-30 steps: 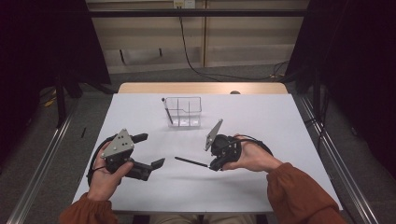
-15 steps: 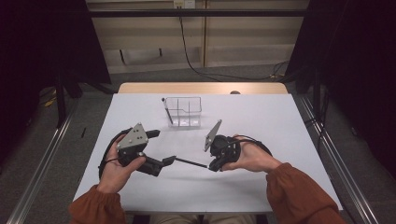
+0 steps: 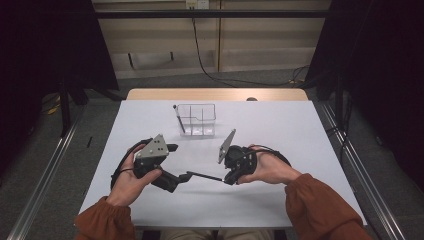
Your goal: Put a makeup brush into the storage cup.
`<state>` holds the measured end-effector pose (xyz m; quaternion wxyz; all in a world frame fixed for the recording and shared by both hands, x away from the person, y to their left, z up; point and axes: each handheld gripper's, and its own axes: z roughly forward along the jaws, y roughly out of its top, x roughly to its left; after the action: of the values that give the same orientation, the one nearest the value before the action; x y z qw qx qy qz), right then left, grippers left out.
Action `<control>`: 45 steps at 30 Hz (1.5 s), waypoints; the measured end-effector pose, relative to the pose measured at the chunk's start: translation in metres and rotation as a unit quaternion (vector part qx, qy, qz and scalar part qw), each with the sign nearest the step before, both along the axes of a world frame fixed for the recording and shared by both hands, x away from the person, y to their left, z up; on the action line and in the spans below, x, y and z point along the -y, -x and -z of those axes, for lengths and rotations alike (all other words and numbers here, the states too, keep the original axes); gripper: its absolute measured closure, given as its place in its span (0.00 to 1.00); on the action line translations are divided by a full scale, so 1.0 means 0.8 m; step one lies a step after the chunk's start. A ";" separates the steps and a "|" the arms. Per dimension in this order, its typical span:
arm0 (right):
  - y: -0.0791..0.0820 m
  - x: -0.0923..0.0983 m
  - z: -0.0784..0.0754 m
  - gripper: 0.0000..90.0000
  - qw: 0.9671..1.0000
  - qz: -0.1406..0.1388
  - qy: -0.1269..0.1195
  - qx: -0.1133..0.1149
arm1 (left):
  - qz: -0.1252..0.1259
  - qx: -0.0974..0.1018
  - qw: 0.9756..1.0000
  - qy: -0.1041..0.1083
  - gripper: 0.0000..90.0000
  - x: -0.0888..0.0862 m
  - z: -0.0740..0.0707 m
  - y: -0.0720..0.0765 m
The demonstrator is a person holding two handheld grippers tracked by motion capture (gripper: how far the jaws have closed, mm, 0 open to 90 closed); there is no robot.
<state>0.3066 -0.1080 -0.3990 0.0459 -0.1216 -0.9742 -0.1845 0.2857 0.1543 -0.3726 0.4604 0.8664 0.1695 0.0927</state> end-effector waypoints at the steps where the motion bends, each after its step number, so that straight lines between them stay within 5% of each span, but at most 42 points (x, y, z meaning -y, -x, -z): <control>1: -0.001 0.000 0.000 0.94 1.000 -0.001 0.000 0.001 | 0.005 0.000 1.000 -0.008 0.04 0.001 0.001 0.000; 17: -0.002 -0.006 0.000 0.93 1.000 -0.012 0.013 0.001 | 0.038 -0.041 0.995 -0.079 0.04 0.026 0.007 -0.006; 26: -0.001 -0.011 0.000 0.93 1.000 -0.019 0.019 -0.002 | 0.049 -0.044 0.992 -0.108 0.07 0.031 0.017 -0.011; 28: -0.001 -0.011 0.000 0.93 1.000 -0.021 0.018 0.000 | 0.072 -0.060 0.990 -0.105 0.08 0.033 0.019 -0.012; 34: -0.002 -0.013 -0.001 0.93 1.000 -0.023 0.018 0.003 | 0.093 -0.058 0.986 -0.127 0.09 0.039 0.023 -0.012; 45: -0.001 -0.024 0.000 0.93 0.999 -0.031 0.026 0.000 | 0.105 -0.070 0.977 -0.172 0.16 0.047 0.035 -0.012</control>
<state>0.3071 -0.0889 -0.3992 0.0483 -0.0929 -0.9819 -0.1579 0.2957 0.1164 -0.4006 0.2987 0.9499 0.0911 0.0110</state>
